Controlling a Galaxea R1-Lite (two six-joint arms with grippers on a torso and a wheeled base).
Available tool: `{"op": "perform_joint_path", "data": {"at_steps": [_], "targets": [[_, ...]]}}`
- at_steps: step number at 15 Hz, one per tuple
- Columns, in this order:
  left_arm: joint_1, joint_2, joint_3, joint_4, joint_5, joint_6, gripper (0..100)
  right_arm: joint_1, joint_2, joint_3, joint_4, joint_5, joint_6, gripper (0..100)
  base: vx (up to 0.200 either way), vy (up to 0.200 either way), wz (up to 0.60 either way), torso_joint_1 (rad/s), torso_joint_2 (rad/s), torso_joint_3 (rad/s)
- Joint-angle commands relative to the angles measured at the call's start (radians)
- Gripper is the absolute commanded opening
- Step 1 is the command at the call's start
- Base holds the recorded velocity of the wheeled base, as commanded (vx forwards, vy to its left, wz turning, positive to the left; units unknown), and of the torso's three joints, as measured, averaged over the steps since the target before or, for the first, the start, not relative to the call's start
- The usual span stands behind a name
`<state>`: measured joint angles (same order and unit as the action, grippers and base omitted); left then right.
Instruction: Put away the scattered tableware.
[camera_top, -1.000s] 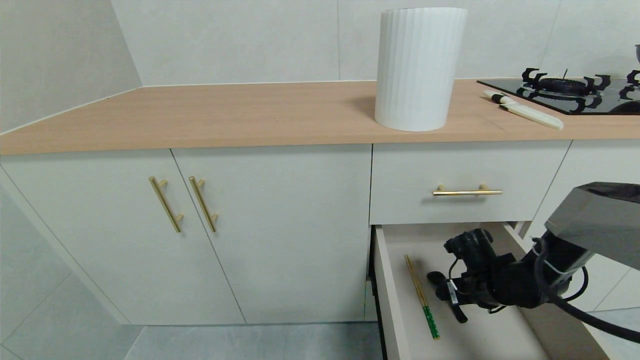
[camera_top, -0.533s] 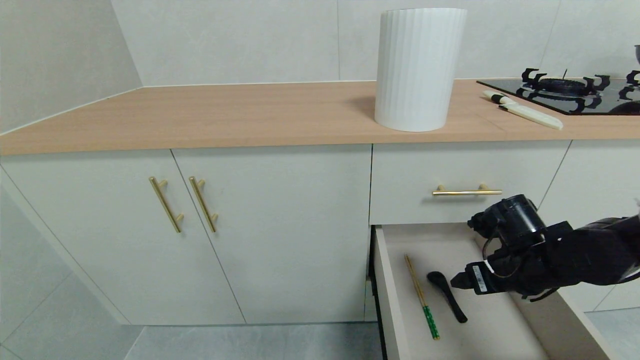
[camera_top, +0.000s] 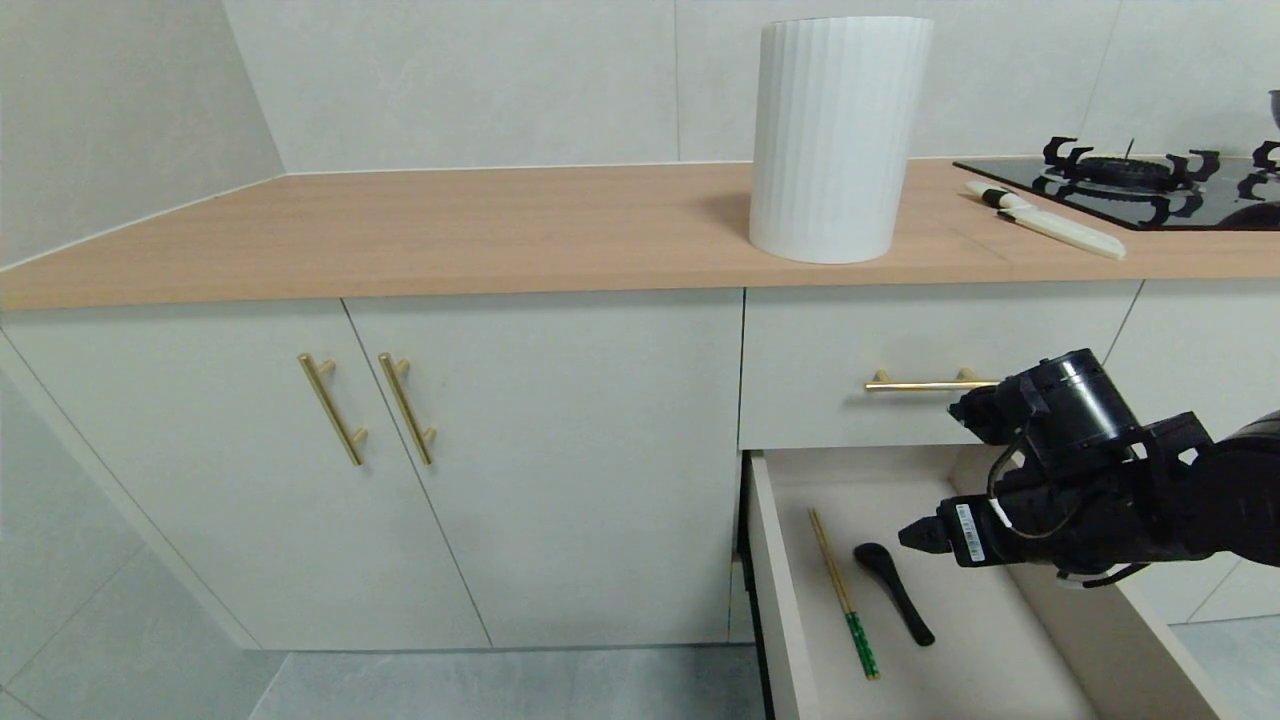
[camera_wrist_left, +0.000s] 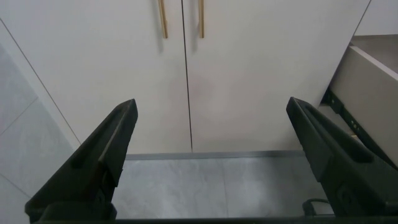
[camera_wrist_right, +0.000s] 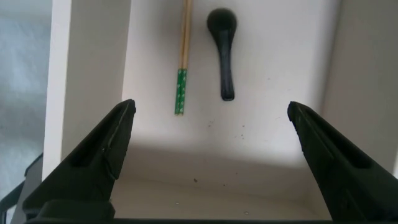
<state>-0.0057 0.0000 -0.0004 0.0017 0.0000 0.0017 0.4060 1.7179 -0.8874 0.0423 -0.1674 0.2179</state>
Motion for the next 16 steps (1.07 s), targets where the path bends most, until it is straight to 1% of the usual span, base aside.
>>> {"op": "perform_joint_path", "data": {"at_steps": [1, 4, 5, 10, 16], "targets": [[0.000, 0.000, 0.000, 0.000, 0.000, 0.000, 100, 0.001, -0.027, 0.001, -0.001, -0.001, 0.000, 100, 0.000, 0.000, 0.00, 0.000, 0.00, 0.000], [0.000, 0.000, 0.000, 0.000, 0.000, 0.000, 100, 0.001, -0.030, 0.002, -0.001, -0.010, 0.000, 100, 0.000, 0.000, 0.00, 0.000, 0.00, 0.000], [0.000, 0.000, -0.001, 0.000, 0.000, 0.000, 100, 0.002, -0.030, 0.004, -0.001, -0.030, 0.000, 100, 0.000, 0.000, 0.00, 0.000, 0.00, 0.000], [0.000, 0.000, 0.000, 0.000, -0.002, 0.001, 100, 0.002, -0.030, 0.004, -0.001, -0.032, 0.000, 100, 0.000, 0.000, 0.00, 0.000, 0.00, 0.000], [0.000, 0.000, 0.000, -0.002, -0.002, 0.000, 100, 0.002, -0.030, 0.005, -0.001, -0.032, -0.002, 100, -0.200, 0.000, 0.00, 0.002, 0.00, 0.002]]}}
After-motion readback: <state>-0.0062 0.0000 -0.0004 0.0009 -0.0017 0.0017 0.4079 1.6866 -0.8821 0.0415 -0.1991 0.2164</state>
